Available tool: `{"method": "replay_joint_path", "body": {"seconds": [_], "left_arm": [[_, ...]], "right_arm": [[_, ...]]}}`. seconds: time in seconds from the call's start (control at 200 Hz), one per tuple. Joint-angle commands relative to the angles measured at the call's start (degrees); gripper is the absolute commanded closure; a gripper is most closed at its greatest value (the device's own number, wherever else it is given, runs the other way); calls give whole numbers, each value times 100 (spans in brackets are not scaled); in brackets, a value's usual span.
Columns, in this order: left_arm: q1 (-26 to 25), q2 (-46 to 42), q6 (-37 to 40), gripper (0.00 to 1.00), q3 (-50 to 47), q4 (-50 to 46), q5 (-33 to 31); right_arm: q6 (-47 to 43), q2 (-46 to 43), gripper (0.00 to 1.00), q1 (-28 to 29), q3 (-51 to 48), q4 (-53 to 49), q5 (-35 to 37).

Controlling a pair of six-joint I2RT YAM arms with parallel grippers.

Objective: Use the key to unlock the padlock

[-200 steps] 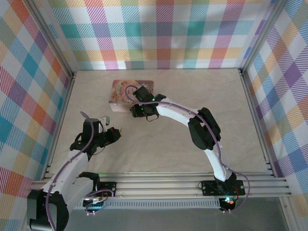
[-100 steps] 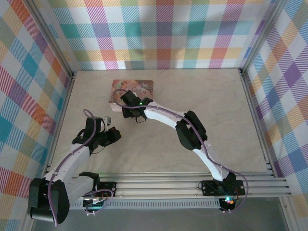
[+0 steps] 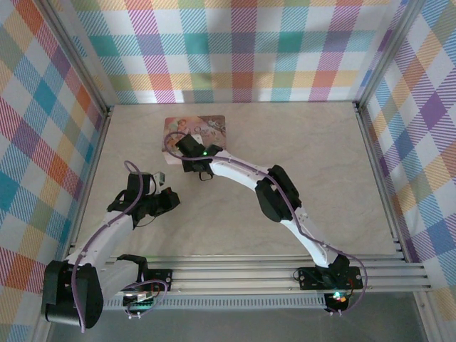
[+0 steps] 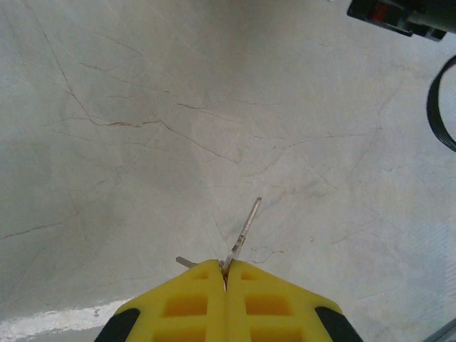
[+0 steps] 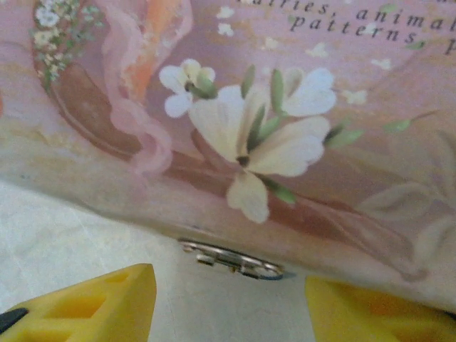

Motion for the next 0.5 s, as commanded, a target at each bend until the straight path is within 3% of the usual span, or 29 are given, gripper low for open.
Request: {"method": "replay_joint_path", "body": {"seconds": [0.0, 0.305, 0.495], "left_arm": [[54, -242, 138, 100, 9, -166, 165], [54, -632, 140, 100, -159, -360, 126], [54, -718, 138, 100, -177, -368, 107]], "right_arm": [[-58, 205, 43, 52, 384, -121, 245], [-208, 378, 51, 59, 536, -91, 351], [-337, 335, 69, 62, 536, -77, 345]]}}
